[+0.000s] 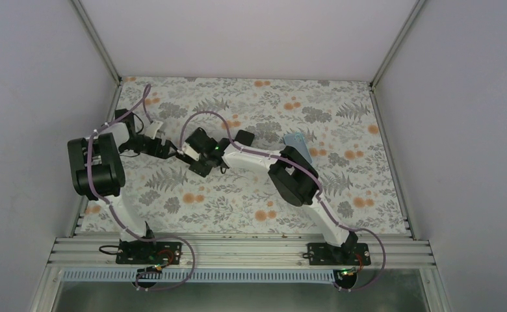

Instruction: Take the phone out of the phone case

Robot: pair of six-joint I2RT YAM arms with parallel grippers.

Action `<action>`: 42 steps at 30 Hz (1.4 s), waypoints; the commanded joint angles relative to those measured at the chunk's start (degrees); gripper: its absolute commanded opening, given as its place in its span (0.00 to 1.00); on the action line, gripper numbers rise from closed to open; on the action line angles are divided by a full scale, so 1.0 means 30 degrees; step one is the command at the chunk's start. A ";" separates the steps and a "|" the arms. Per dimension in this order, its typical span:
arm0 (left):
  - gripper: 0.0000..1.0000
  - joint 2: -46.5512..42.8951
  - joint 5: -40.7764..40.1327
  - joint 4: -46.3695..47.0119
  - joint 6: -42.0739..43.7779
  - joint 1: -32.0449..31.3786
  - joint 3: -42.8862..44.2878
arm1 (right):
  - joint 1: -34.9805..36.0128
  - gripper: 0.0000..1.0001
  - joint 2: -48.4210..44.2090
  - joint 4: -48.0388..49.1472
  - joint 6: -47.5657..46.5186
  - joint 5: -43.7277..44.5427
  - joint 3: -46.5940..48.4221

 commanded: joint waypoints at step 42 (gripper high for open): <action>0.12 0.6198 1.0598 -1.0323 0.8352 -0.0850 0.3987 | 0.0514 0.70 -0.2857 0.0658 -0.0951 0.0414 0.0449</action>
